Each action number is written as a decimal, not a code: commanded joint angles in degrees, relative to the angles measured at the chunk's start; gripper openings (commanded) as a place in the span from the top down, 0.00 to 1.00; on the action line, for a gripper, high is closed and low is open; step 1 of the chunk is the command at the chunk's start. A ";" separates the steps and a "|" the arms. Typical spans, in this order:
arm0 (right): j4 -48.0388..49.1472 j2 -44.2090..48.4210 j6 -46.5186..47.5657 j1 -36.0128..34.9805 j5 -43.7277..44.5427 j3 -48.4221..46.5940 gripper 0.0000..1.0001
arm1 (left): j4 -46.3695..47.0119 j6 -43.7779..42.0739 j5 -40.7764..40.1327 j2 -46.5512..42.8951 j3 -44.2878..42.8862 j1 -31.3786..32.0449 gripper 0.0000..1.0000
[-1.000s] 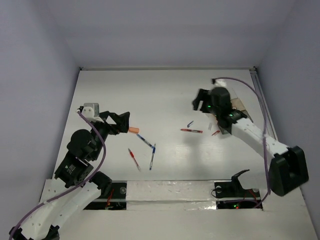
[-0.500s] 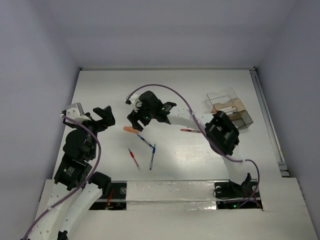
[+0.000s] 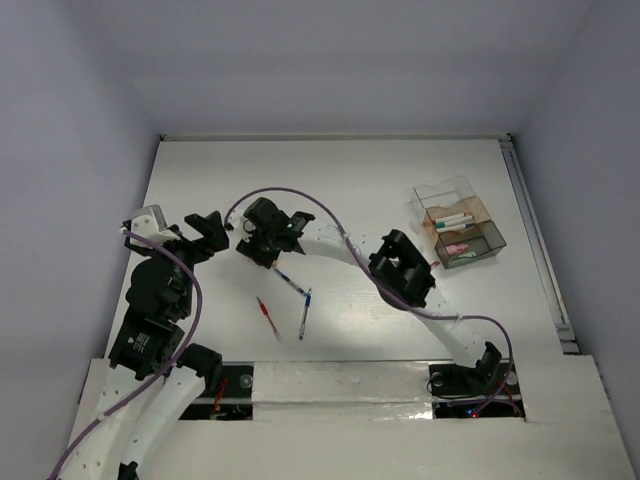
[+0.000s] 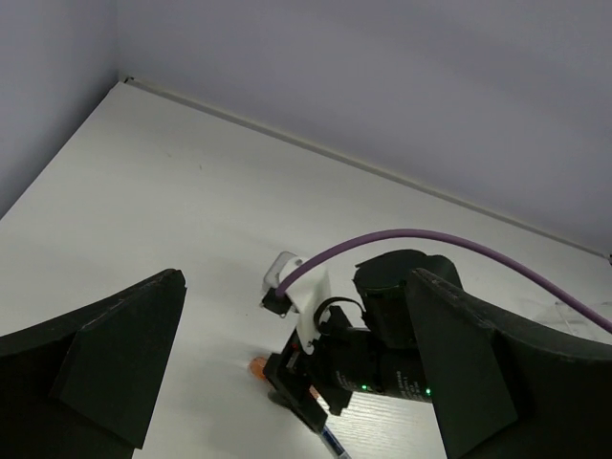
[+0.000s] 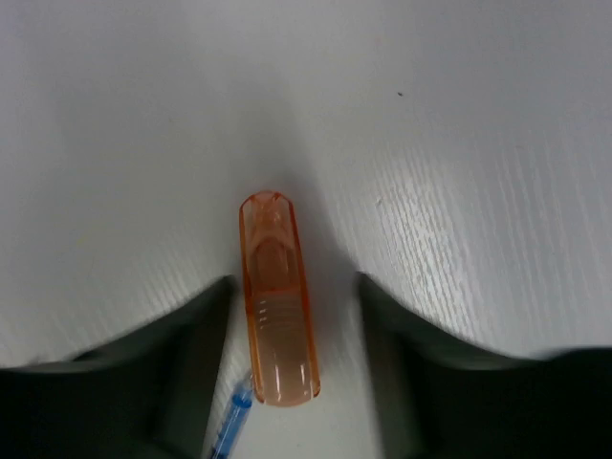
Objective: Sort the stationery into containers
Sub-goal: Pick up the pen from the center of the board.
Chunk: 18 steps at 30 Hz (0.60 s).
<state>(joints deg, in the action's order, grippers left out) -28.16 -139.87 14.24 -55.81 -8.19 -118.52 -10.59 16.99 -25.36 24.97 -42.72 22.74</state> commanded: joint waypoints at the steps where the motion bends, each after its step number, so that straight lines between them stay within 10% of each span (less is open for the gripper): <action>1: -3.22 -5.05 0.18 -1.14 7.64 -4.69 0.52 | 2.24 -0.21 0.84 -0.27 -0.52 -0.42 0.01; 7: 4.68 -9.54 -5.86 0.70 25.49 -10.24 1.00 | 2.33 -0.21 1.54 -0.80 -0.35 -0.42 0.01; 11: 13.63 -3.50 -19.48 6.67 25.33 -8.32 1.00 | 2.59 -0.21 2.68 -0.98 -0.26 -0.42 0.01; 18: 37.99 31.81 -36.20 17.74 33.29 32.34 1.00 | 3.21 -0.38 5.23 -2.12 0.18 2.48 0.01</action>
<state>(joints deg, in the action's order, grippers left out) -6.46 -125.84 -12.12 -41.98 16.51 -96.03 -10.37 16.97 -22.22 23.83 -42.72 23.77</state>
